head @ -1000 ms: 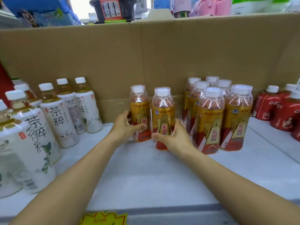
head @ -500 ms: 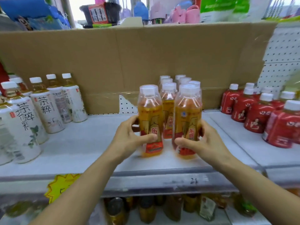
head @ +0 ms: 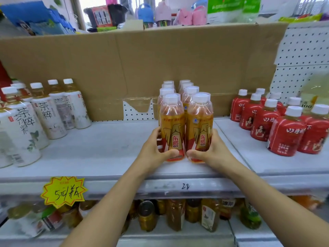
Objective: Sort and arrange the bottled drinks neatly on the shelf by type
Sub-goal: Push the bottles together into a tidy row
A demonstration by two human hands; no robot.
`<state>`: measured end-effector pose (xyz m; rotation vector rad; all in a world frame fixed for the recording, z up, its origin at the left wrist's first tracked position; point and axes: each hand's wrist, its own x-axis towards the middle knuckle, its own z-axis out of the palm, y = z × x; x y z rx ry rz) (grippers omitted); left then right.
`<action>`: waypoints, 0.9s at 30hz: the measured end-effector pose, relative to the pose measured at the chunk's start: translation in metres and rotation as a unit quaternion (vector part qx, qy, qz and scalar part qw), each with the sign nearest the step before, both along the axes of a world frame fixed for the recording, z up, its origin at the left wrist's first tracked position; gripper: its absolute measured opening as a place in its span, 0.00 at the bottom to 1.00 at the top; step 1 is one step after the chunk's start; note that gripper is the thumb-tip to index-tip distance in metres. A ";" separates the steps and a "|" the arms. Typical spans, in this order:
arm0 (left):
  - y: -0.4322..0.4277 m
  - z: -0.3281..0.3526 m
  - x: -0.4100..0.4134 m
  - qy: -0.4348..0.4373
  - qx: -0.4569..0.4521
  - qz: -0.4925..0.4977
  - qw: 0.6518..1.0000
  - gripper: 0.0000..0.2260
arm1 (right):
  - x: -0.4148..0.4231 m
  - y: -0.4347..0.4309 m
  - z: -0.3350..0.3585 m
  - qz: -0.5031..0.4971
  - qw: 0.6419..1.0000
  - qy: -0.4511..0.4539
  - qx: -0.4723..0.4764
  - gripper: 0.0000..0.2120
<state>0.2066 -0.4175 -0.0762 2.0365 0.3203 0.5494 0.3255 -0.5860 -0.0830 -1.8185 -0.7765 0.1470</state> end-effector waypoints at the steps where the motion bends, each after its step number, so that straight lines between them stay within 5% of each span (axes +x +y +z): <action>1: 0.000 0.000 0.000 0.001 0.001 -0.001 1.000 0.34 | 0.001 0.001 0.000 -0.001 1.000 0.000 0.001 0.36; 11: 0.000 0.001 -0.003 0.010 -0.009 0.009 1.000 0.29 | 0.003 0.005 -0.003 -0.002 1.000 0.003 0.001 0.37; 16: -0.004 0.007 -0.016 0.019 0.026 0.054 0.998 0.31 | -0.016 0.001 -0.002 -0.102 0.970 -0.189 0.117 0.38; 22: 0.020 0.012 -0.070 -0.040 0.144 0.128 0.980 0.27 | -0.071 0.031 0.011 -0.044 0.904 -0.380 0.190 0.27; 27: 0.068 0.011 -0.124 -0.113 0.164 0.185 0.962 0.18 | -0.116 0.090 0.022 0.081 0.915 -0.368 0.142 0.20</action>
